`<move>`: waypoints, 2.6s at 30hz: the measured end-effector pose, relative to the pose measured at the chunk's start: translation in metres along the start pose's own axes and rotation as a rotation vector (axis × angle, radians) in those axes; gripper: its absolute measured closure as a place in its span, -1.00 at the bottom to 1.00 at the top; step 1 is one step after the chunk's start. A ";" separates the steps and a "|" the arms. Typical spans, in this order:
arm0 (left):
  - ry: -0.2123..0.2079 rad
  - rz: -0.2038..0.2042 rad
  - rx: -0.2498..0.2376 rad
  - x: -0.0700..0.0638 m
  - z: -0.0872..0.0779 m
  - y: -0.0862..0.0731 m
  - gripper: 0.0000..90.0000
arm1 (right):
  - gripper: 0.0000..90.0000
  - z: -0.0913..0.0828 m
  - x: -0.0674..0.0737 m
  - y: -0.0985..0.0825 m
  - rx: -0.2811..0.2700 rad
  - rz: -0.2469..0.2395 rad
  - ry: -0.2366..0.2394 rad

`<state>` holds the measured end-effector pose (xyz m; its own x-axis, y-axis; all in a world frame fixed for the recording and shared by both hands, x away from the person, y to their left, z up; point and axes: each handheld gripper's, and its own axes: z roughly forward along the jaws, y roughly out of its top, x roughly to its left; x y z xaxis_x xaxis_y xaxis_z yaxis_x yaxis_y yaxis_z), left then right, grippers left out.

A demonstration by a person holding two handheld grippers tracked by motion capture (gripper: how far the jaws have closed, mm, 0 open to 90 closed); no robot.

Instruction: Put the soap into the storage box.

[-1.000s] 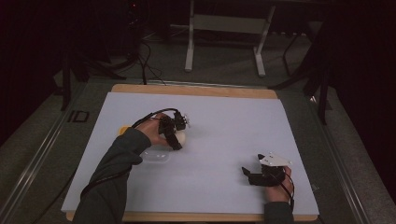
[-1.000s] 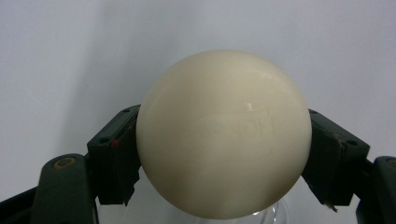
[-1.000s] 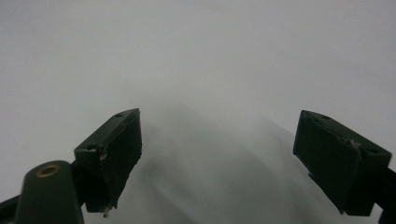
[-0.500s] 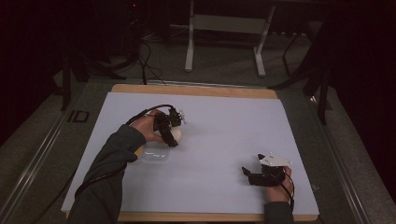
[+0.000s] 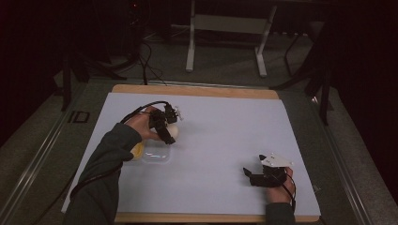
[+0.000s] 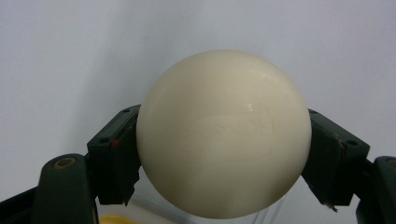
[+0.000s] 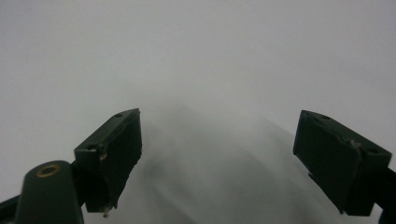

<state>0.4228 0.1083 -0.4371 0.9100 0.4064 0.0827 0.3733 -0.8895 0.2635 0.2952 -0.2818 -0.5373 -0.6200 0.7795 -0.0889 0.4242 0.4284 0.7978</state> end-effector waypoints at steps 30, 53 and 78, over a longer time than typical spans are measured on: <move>0.022 -0.055 0.047 0.016 -0.014 -0.025 -0.48 | -0.66 0.000 0.000 0.000 -0.004 0.000 -0.003; 0.035 -0.090 0.048 0.023 -0.025 -0.045 -0.48 | -0.66 0.000 0.000 0.000 -0.006 0.000 -0.003; 0.045 -0.130 0.081 0.030 -0.028 -0.072 -0.48 | -0.66 0.000 0.000 0.000 -0.006 0.000 -0.006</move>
<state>0.4183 0.1905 -0.4261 0.8448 0.5263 0.0962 0.5022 -0.8421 0.1967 0.2949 -0.2820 -0.5373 -0.6164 0.7820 -0.0926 0.4199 0.4259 0.8015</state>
